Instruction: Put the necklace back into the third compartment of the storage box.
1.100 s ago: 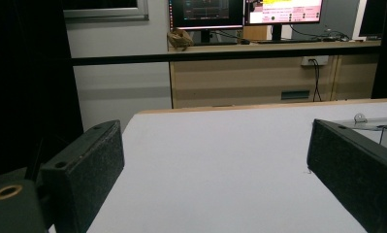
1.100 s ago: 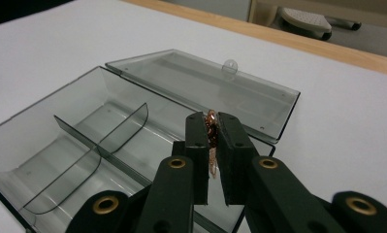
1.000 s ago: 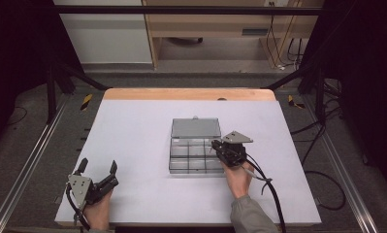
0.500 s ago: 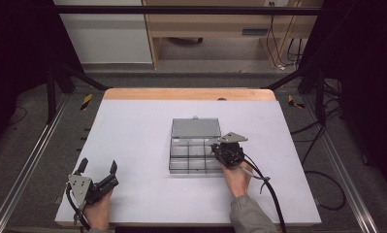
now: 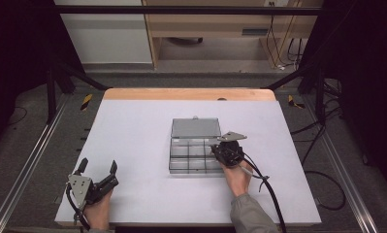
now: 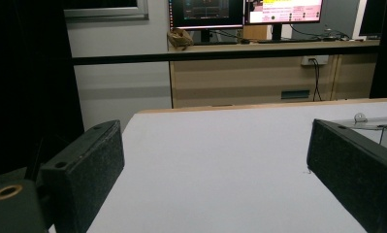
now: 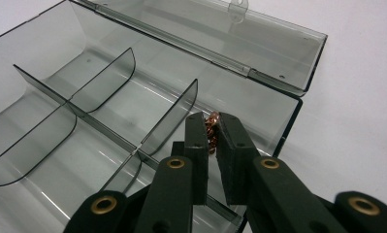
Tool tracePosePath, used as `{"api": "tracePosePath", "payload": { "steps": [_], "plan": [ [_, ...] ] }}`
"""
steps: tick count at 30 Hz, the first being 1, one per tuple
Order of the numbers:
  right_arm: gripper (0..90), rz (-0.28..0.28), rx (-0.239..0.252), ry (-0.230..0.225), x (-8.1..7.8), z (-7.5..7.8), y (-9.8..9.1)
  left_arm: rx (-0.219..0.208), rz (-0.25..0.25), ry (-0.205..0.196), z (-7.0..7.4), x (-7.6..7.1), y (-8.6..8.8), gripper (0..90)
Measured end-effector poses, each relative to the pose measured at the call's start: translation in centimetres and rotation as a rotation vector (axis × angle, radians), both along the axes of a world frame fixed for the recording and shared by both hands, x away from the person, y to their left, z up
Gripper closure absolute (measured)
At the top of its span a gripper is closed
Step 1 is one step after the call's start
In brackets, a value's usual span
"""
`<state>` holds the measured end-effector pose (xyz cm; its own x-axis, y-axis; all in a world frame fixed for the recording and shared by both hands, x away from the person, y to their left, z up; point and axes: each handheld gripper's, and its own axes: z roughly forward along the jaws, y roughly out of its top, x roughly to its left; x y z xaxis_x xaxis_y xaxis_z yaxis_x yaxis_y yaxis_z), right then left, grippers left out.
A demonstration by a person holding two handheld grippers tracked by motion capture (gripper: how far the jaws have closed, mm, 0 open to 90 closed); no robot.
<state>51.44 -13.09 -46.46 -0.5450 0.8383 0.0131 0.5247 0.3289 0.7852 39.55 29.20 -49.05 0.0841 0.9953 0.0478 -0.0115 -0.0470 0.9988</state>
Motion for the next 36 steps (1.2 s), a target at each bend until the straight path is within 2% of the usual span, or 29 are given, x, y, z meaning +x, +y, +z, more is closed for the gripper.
{"api": "tracePosePath", "payload": {
  "steps": [6,17,18,19,36],
  "plan": [
    [83.0,0.002,-0.002,0.006,0.09,-0.01,-0.06,-0.001,0.0,0.0,0.0,0.0,0.01,6.1],
    [76.9,0.007,0.001,0.01,0.08,0.02,-0.08,-0.001,0.0,0.0,0.0,0.0,0.01,6.1],
    [74.5,0.011,0.008,0.009,0.09,0.06,-0.11,-0.001,0.0,0.0,0.0,0.0,0.01,6.1],
    [67.3,0.011,0.025,0.004,0.03,0.23,-0.1,-0.001,0.0,0.0,0.0,0.0,0.01,6.1],
    [50.7,0.041,0.045,-0.018,-0.36,0.86,-0.33,0.0,0.0,0.0,0.0,0.0,0.0,6.1]
  ]
}}
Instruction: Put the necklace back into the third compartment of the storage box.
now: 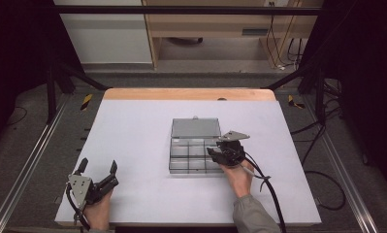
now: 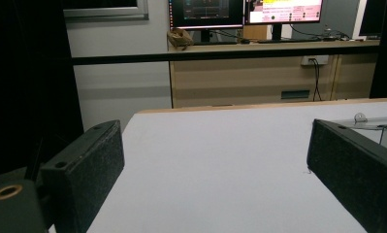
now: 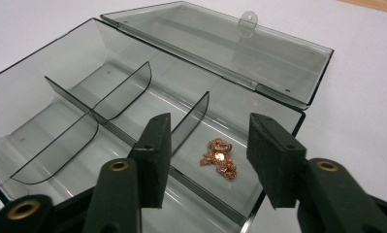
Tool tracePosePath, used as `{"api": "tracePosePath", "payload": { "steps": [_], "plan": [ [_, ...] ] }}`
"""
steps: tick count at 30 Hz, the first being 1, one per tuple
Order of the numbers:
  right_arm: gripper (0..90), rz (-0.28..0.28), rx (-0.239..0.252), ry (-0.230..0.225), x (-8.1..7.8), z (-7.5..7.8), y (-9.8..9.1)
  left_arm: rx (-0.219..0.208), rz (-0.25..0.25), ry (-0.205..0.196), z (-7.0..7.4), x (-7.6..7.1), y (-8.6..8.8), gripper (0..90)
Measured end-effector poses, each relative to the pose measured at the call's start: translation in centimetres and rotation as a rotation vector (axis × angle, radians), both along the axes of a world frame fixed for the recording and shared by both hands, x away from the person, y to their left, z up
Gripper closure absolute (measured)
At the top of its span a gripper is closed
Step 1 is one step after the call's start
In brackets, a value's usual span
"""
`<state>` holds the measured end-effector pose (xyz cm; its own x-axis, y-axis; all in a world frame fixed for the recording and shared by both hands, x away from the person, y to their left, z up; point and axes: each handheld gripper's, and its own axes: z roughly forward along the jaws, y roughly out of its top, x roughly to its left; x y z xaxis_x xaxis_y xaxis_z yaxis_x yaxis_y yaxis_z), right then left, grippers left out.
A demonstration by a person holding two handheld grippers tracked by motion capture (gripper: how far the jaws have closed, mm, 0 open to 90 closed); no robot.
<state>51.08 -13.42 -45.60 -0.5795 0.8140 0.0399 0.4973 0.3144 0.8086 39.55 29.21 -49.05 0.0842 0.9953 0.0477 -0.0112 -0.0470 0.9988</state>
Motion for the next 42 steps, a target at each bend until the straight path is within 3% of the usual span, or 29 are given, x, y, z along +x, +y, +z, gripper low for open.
{"api": "tracePosePath", "payload": {
  "steps": [8,20,26,33,41,42],
  "plan": [
    [30.4,-0.004,0.009,-0.017,-0.2,0.3,-0.1,0.0,0.0,0.0,0.0,0.0,0.0,6.0],
    [3.9,-0.044,-0.028,-0.071,-0.5,0.7,-0.2,0.0,0.0,0.0,0.0,0.0,0.0,6.0],
    [3.8,-0.031,-0.025,-0.062,-0.8,1.1,-0.4,0.0,0.0,0.001,0.0,0.0,0.0,6.0],
    [4.9,-0.032,0.004,-0.105,-1.9,2.5,-1.3,0.0,0.0,0.001,0.0,0.0,0.0,6.0],
    [5.4,-0.076,0.049,-0.189,-3.9,4.3,-3.1,0.001,0.001,0.0,0.0,0.0,0.0,6.1],
    [5.4,-0.113,0.086,-0.219,-4.6,4.6,-3.9,0.001,0.001,0.0,0.0,0.0,0.0,6.0]
  ]
}}
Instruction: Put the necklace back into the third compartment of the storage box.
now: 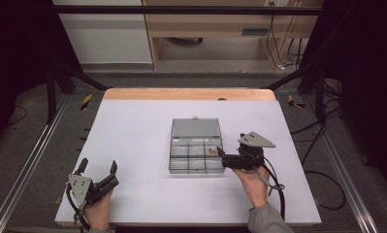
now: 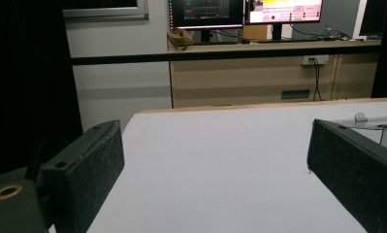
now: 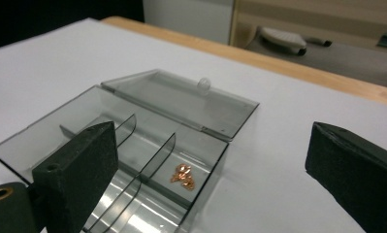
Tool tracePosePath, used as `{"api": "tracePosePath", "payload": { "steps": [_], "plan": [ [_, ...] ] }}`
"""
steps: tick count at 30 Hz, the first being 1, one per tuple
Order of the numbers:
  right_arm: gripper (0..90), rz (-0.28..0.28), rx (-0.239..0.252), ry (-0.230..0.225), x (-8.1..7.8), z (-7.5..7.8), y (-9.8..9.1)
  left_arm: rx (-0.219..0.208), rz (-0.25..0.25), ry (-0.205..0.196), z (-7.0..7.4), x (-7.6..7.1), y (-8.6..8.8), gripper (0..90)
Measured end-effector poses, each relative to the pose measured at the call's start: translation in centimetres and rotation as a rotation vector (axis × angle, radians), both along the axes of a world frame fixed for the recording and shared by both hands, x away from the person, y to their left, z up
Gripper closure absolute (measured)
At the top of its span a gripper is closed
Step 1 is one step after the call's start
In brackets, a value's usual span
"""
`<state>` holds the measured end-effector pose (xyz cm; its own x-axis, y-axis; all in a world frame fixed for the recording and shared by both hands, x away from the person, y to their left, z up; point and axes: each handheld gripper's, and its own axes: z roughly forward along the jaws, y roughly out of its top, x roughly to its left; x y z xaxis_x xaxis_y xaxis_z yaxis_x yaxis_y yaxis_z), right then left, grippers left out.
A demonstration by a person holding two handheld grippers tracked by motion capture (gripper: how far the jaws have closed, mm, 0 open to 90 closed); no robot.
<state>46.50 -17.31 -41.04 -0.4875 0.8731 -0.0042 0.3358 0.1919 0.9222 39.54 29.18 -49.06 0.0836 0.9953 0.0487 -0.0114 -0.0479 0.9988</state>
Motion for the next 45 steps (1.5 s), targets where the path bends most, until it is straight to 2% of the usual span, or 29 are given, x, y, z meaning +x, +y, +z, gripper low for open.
{"api": "tracePosePath", "payload": {
  "steps": [3,7,8,14,24,29,36,45],
  "plan": [
    [5.3,-0.027,0.017,-0.009,-0.5,0.0,-0.7,0.0,0.0,0.0,0.0,0.0,0.0,6.0],
    [5.2,-0.081,0.03,-0.038,-1.6,-0.4,-2.5,0.0,0.0,0.001,0.0,0.0,0.0,6.1],
    [5.2,-0.105,0.039,-0.049,-2.3,-0.7,-3.4,0.0,0.0,0.001,0.0,0.0,0.0,6.1],
    [5.2,-0.172,0.074,-0.091,-4.5,-1.7,-5.5,0.0,0.0,0.002,0.0,0.0,0.0,6.1],
    [4.9,-0.26,0.128,-0.106,-6.9,-4.3,-8.2,0.001,0.001,0.001,0.0,0.0,0.0,6.1],
    [4.8,-0.278,0.136,-0.123,-7.5,-5.0,-8.4,0.001,0.001,0.002,0.0,0.0,0.0,6.0],
    [4.9,-0.281,0.142,-0.124,-7.8,-6.0,-8.0,0.001,0.001,0.002,0.0,0.0,0.0,6.0],
    [4.9,-0.273,0.142,-0.125,-7.8,-6.0,-7.8,0.0,0.0,0.001,0.0,0.0,0.0,6.0]
  ]
}}
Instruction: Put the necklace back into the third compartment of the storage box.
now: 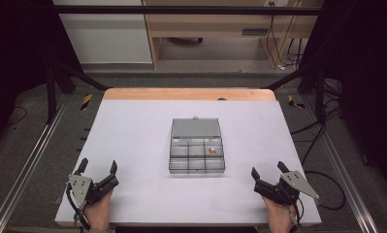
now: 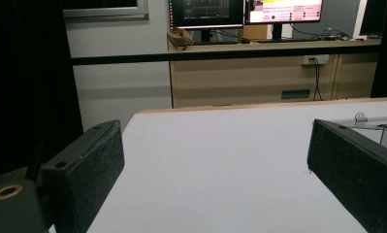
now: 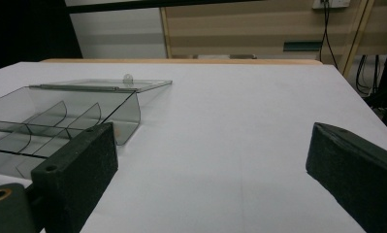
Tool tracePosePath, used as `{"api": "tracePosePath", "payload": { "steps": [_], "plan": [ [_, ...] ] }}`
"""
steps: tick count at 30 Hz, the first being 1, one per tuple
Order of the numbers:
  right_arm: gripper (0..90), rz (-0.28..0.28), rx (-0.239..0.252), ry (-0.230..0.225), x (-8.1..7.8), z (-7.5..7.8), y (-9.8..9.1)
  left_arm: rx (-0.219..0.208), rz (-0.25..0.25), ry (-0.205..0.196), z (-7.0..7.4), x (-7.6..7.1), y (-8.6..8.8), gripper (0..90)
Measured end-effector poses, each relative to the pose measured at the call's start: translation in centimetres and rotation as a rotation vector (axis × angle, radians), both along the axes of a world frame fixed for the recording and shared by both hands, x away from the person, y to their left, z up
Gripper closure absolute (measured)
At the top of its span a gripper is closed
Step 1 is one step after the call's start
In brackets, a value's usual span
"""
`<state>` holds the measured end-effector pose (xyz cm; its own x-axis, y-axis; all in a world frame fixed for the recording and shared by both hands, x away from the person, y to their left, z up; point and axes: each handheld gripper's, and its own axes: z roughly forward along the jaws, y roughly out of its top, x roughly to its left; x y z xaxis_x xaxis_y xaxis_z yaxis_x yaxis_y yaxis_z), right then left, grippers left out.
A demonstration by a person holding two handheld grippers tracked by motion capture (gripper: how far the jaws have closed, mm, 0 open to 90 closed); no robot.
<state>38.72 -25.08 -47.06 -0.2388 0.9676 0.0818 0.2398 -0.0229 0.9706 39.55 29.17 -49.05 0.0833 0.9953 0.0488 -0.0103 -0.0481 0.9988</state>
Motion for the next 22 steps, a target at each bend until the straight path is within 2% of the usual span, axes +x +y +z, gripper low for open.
{"api": "tracePosePath", "payload": {
  "steps": [22],
  "plan": [
    [3.7,-0.005,0.021,-0.015,-0.22,-0.53,0.26,0.001,0.0,-0.002,-0.01,-0.02,0.0,5.9]
  ]
}}
